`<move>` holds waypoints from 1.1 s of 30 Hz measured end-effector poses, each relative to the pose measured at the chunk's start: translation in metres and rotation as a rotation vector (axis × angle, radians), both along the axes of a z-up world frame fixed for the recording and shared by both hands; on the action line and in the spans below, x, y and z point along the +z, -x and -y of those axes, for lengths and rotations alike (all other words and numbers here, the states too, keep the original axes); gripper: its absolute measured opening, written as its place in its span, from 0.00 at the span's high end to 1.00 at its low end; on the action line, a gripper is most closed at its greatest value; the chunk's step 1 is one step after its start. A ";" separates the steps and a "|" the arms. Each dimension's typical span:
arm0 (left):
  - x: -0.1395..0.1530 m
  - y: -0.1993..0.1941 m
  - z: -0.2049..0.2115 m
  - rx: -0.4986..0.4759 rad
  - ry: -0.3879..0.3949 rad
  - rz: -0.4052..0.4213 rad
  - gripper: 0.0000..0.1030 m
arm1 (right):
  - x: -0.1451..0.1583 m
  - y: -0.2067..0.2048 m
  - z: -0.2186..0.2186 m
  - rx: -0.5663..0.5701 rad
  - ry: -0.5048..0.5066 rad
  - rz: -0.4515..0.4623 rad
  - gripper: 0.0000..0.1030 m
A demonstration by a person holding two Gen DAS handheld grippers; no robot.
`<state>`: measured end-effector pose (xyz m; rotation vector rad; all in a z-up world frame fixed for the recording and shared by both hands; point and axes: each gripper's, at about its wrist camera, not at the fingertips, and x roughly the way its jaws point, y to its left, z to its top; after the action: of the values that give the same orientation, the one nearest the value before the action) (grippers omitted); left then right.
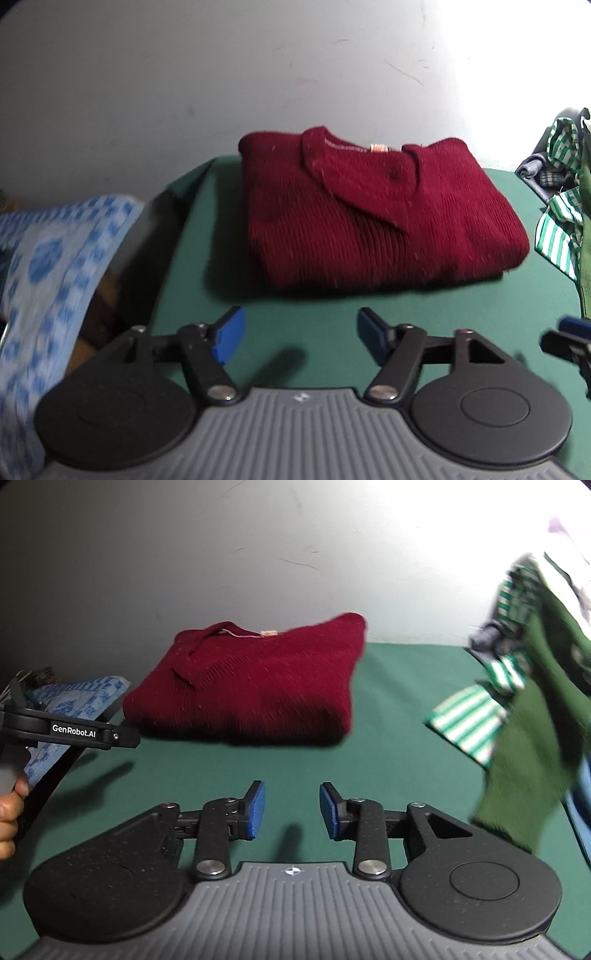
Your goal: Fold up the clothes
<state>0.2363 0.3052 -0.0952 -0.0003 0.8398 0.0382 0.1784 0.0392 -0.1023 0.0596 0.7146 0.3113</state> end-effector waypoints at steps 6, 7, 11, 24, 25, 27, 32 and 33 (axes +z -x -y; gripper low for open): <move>0.000 0.045 0.034 -0.007 -0.049 -0.015 0.23 | -0.005 0.049 0.011 -0.042 0.004 -0.036 0.60; 0.002 0.053 0.037 -0.001 -0.050 -0.015 0.22 | -0.004 0.056 0.013 -0.047 0.011 -0.029 0.57; 0.009 0.084 0.049 0.033 -0.073 0.001 0.13 | -0.001 0.078 0.023 -0.078 0.019 -0.002 0.44; 0.020 0.166 0.091 0.102 -0.121 0.001 0.03 | 0.012 0.143 0.054 -0.014 0.013 0.019 0.21; 0.019 0.173 0.096 0.107 -0.132 0.000 0.03 | 0.012 0.148 0.056 -0.007 0.013 0.022 0.20; 0.017 0.186 0.106 0.109 -0.152 -0.004 0.02 | 0.014 0.159 0.061 0.007 0.014 0.027 0.20; 0.008 0.208 0.126 0.095 -0.162 -0.025 0.01 | 0.012 0.178 0.076 0.038 0.011 0.001 0.23; 0.007 0.212 0.129 0.090 -0.159 -0.030 0.01 | 0.009 0.181 0.080 0.041 0.007 -0.011 0.27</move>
<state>0.0248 0.1764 -0.0880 0.1124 0.8641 0.1898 -0.0025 -0.0406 -0.0931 0.0396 0.7288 0.3479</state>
